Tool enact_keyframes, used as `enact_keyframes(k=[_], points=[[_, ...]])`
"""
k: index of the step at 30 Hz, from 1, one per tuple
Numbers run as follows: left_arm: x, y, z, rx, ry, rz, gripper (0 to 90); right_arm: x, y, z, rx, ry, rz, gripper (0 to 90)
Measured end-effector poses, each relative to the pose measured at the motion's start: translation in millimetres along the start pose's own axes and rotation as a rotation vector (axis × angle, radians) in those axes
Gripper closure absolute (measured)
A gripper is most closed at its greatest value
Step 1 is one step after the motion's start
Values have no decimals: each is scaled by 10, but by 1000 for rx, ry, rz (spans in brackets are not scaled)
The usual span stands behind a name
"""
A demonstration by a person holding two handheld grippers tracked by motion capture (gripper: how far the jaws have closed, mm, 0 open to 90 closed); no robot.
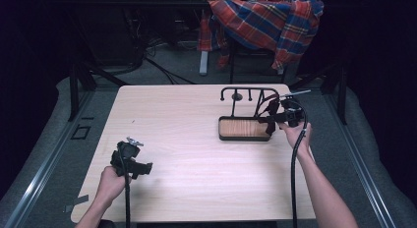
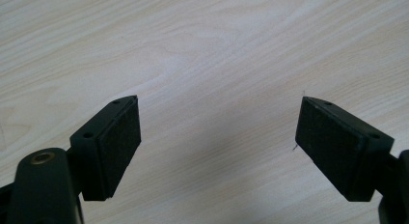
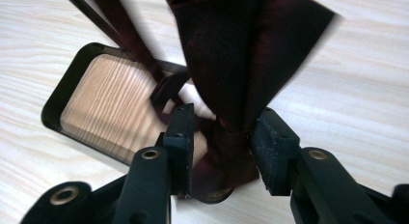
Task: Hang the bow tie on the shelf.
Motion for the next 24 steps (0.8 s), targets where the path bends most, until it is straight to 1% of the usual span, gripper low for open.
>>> enact_keyframes(k=[2,3,5,6,7,8,9,10,13,16,19,22,24], points=[[0,11,0,3,3,-3,164,-1,2,19,-1,4,5,576],[4,14,-1,4,1,-2,163,-1,3,27,5,12,4,567],[15,14,0,4,-3,-4,163,0,-3,47,7,12,-2,528],[15,14,0,4,-3,-4,163,0,-3,47,7,12,-2,528],[15,14,13,8,-2,-9,163,4,-8,77,13,19,-1,487],[15,14,13,8,-2,-9,163,4,-8,77,13,19,-1,487],[16,25,19,15,0,-5,163,5,-10,118,22,24,-1,438],[17,33,18,18,1,-4,163,6,-11,137,26,34,3,425],[32,65,4,22,-3,-14,163,-4,-19,218,51,41,13,378],[48,97,-6,20,-6,-29,163,-8,-24,307,61,51,22,352],[54,120,-17,25,-7,-35,163,-3,-31,396,75,61,28,345],[61,136,-23,25,-8,-35,163,10,-46,477,80,62,35,334],[67,145,-25,26,-11,-37,163,28,-58,527,77,51,42,324]])
Point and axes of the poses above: each handheld gripper's, and its own axes: z roughly backward along the jaws, y roughly out of its top, x roughly to its right, the point moved 3 cm from there along -z, roughly forward along the jaws, and after that the axes turned 15 degrees about -z, right-handed, at the moved point
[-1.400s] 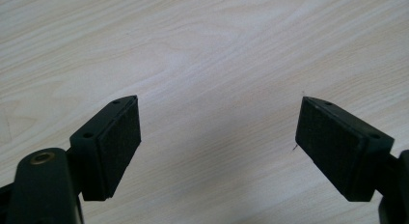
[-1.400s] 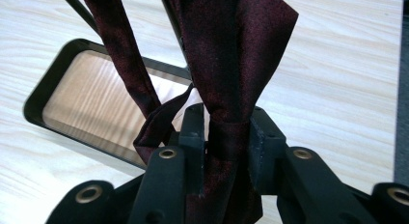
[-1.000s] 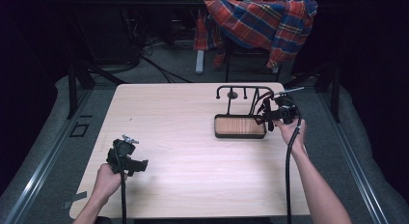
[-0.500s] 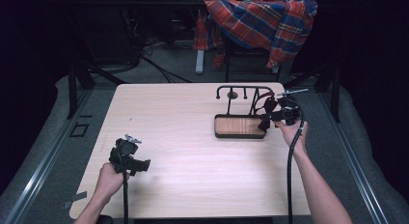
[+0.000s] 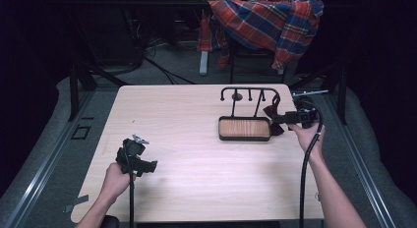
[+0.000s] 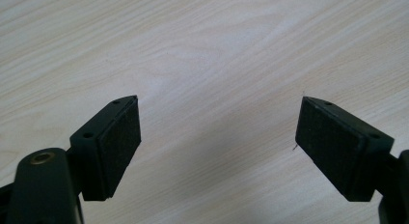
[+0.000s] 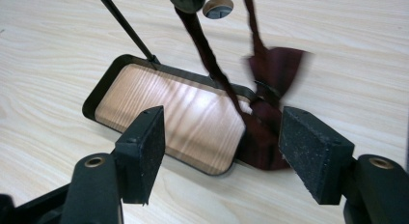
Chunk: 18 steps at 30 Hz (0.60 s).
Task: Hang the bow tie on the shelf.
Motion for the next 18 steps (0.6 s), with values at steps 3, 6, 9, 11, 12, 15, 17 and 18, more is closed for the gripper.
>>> enact_keyframes(k=[3,6,9,11,12,15,17,18], points=[[2,4,0,-1,-1,-1,163,24,-16,71,-4,1,7,311],[-2,0,-3,1,-2,0,163,39,-39,138,-8,-5,11,299],[-6,-5,2,2,-1,-1,163,52,-70,191,-18,-13,21,284],[-9,-9,7,0,0,2,163,52,-95,224,-31,-26,37,270],[-11,-10,8,0,0,3,163,48,-108,237,-33,-30,42,257],[-12,-11,13,2,1,3,163,29,-150,277,-46,-49,71,230],[-10,-12,14,2,1,4,163,6,-181,291,-64,-64,89,203],[-10,-12,15,2,1,4,163,-11,-202,294,-70,-67,98,192]])
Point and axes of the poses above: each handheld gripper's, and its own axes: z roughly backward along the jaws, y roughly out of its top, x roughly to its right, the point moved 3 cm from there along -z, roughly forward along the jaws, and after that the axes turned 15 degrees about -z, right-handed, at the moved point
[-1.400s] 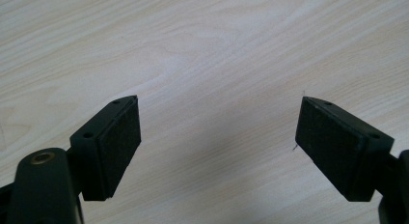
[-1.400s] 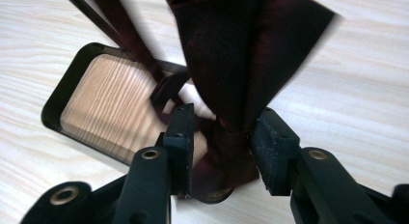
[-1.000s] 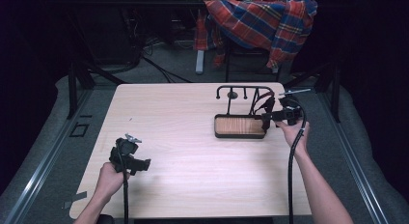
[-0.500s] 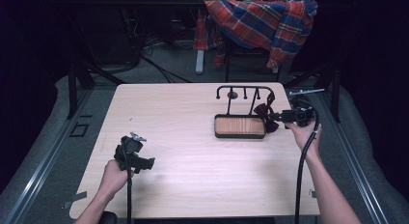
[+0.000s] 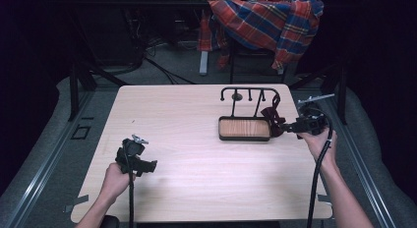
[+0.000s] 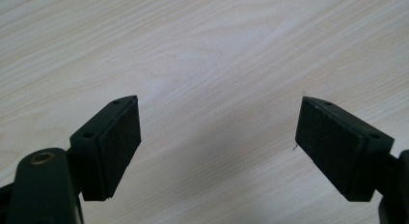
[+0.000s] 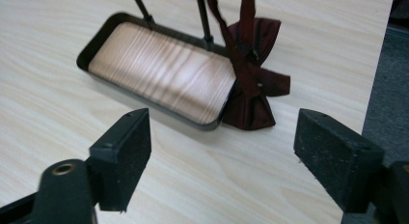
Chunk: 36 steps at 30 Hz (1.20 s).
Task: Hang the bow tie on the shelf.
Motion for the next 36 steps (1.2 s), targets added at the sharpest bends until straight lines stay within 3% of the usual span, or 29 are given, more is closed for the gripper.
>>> enact_keyframes(k=[9,16,24,27,32,36], points=[[1,-12,15,1,0,-3,163,-126,-243,5,-58,-39,76,150],[9,-13,12,0,3,-1,163,-200,-491,10,-116,-9,133,113],[9,-14,-1,-5,1,-4,163,-306,-816,0,-194,-31,197,27],[11,-7,-2,-10,1,-5,163,-307,-954,-20,-248,-45,225,8],[20,9,-13,-17,-1,-12,163,-281,-1127,-76,-294,-84,247,0],[31,19,-24,-25,2,-15,163,-222,-1143,-120,-295,-88,221,0]])
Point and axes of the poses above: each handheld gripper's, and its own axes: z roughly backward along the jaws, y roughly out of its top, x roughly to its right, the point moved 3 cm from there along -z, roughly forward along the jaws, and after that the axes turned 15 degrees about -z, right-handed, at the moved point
